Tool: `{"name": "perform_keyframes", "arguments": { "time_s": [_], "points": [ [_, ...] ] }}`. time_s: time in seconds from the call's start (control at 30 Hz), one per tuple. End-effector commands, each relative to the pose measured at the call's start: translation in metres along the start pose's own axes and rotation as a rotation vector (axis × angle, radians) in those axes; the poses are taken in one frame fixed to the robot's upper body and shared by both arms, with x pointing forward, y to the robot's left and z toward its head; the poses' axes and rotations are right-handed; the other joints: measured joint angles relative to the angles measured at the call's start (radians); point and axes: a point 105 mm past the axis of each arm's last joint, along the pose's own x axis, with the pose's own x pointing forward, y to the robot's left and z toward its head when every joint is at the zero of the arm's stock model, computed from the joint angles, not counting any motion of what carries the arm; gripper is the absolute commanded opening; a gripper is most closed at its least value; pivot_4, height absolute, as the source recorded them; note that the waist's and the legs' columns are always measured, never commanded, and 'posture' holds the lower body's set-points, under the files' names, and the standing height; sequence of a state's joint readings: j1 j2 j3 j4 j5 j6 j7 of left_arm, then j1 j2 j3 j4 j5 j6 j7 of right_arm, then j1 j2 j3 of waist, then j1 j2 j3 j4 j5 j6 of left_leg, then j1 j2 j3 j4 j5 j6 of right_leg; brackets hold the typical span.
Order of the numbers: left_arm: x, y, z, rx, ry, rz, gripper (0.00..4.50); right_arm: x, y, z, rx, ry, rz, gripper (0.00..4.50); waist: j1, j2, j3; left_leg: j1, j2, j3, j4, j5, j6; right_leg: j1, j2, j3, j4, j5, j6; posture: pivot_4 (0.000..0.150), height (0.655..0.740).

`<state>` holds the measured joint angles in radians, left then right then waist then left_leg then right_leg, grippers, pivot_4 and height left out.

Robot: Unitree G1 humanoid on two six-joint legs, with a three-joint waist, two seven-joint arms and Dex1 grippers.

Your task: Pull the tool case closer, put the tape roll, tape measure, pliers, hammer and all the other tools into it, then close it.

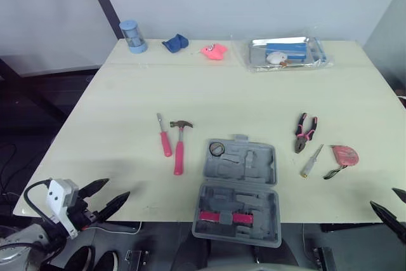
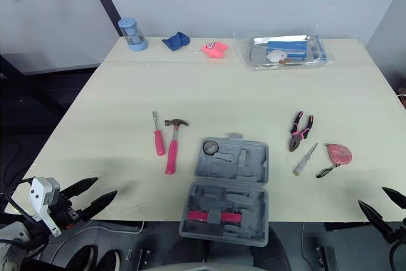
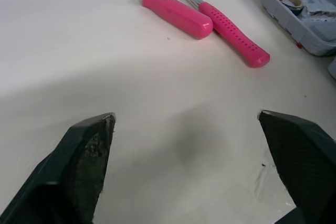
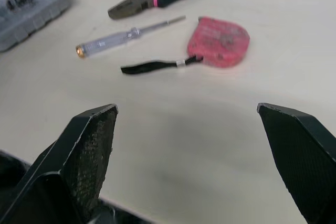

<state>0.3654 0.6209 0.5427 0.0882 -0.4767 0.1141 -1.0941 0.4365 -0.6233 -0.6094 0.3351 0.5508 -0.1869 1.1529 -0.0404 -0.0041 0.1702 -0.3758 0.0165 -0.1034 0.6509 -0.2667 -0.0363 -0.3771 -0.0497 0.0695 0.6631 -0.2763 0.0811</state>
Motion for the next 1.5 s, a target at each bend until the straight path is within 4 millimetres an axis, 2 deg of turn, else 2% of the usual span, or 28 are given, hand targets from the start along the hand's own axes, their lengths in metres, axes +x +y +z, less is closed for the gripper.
{"name": "perform_keyframes", "arguments": {
  "time_s": [0.03,0.2,0.53,0.67,0.8,1.07,1.27,1.4,1.47,1.5],
  "points": [
    [0.002,-0.001,0.014,0.042,-0.047,-0.012,4.43,-0.005,-0.007,0.010,-0.057,-0.015,-0.029,4.50,0.000,0.000,0.000,0.000,0.000,0.000,0.000,0.000,0.000,0.000,0.000,0.000,0.000,0.000,0.000,0.150,0.7400],
    [0.019,-0.012,0.036,0.108,-0.080,-0.110,4.43,0.014,-0.005,0.014,-0.081,-0.017,-0.081,4.50,-0.001,0.000,-0.001,0.000,0.000,0.000,0.000,0.000,0.000,0.000,0.000,0.001,0.000,0.000,0.000,0.150,0.7400],
    [0.054,-0.062,0.088,0.312,-0.096,-0.470,4.43,0.072,0.015,0.039,0.053,-0.032,-0.224,4.50,-0.001,0.000,-0.002,-0.001,0.000,0.000,0.000,0.000,0.000,-0.001,0.001,0.001,0.000,0.000,0.000,0.150,0.7400],
    [0.066,-0.086,0.107,0.367,-0.124,-0.614,4.43,0.090,0.018,0.041,0.112,-0.017,-0.321,4.50,0.000,0.001,-0.002,-0.001,0.000,0.000,-0.001,0.000,0.000,-0.001,0.001,0.001,0.000,0.000,0.000,0.150,0.7400],
    [0.070,-0.111,0.121,0.416,-0.140,-0.766,4.43,0.101,0.024,0.034,0.152,0.028,-0.396,4.50,0.001,0.001,-0.002,-0.002,0.000,-0.001,-0.001,0.000,0.000,-0.002,0.001,0.000,0.000,0.000,0.000,0.150,0.7400],
    [0.065,-0.139,0.134,0.476,-0.142,-0.955,4.43,0.110,0.029,0.022,0.184,0.080,-0.457,4.50,-0.003,0.002,-0.001,-0.002,0.000,-0.001,-0.001,0.000,0.000,-0.002,0.001,0.000,0.000,0.000,0.000,0.150,0.7400],
    [0.066,-0.151,0.140,0.511,-0.141,-1.019,4.43,0.125,0.030,0.031,0.217,0.050,-0.466,4.50,-0.003,0.002,-0.001,-0.002,0.000,-0.001,-0.001,0.000,0.000,-0.002,0.001,0.000,0.000,0.000,0.000,0.150,0.7400],
    [0.067,-0.154,0.142,0.513,-0.149,-1.027,4.43,0.128,0.033,0.029,0.242,0.080,-0.472,4.50,-0.002,0.002,-0.001,-0.002,0.000,-0.001,-0.001,0.000,0.000,-0.002,0.001,0.000,0.000,0.000,0.000,0.150,0.7400],
    [0.067,-0.155,0.143,0.516,-0.152,-1.026,4.50,0.127,0.034,0.026,0.240,0.108,-0.478,3.89,-0.002,0.002,-0.001,-0.002,0.000,-0.001,-0.001,0.000,0.000,-0.002,0.001,0.000,0.000,0.000,0.000,0.150,0.7400],
    [0.067,-0.155,0.143,0.518,-0.153,-1.026,4.50,0.126,0.034,0.025,0.243,0.119,-0.480,3.80,-0.002,0.002,-0.001,-0.002,0.000,-0.001,-0.001,0.000,0.000,-0.002,0.001,0.000,0.000,0.000,0.000,0.150,0.7400]
  ]
}}
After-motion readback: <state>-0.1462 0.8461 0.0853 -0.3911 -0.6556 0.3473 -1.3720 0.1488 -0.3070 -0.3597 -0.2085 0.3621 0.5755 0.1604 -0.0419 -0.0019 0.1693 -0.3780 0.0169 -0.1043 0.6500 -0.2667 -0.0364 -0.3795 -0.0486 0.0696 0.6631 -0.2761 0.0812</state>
